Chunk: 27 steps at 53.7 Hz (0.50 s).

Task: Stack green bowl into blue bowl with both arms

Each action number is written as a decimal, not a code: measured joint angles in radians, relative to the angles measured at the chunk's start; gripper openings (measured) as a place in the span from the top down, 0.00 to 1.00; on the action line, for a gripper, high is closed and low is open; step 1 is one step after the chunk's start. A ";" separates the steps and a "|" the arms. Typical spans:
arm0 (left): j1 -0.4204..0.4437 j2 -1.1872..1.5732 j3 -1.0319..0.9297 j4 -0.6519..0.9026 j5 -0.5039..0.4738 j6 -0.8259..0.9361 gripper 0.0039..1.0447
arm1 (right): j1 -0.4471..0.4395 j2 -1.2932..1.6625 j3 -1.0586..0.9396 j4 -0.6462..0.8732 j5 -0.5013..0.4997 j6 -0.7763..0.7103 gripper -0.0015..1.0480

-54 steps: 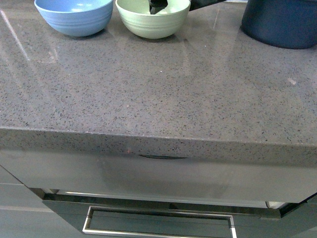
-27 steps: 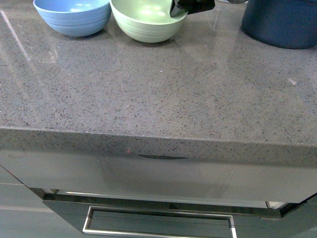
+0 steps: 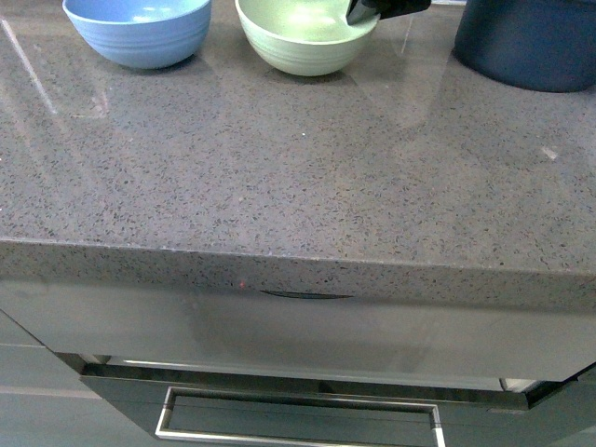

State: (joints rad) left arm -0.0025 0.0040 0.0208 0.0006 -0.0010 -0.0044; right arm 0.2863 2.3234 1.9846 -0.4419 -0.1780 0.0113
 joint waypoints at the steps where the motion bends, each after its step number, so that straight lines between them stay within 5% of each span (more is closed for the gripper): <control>1: 0.000 0.000 0.000 0.000 0.000 0.000 0.06 | -0.001 0.000 0.003 -0.003 0.000 0.000 0.98; 27: 0.000 0.000 0.000 0.000 0.000 0.000 0.06 | -0.016 0.064 0.344 -0.199 -0.004 -0.071 0.98</control>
State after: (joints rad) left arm -0.0025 0.0040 0.0208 0.0006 -0.0006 -0.0044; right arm 0.2707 2.3871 2.3287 -0.6407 -0.1822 -0.0601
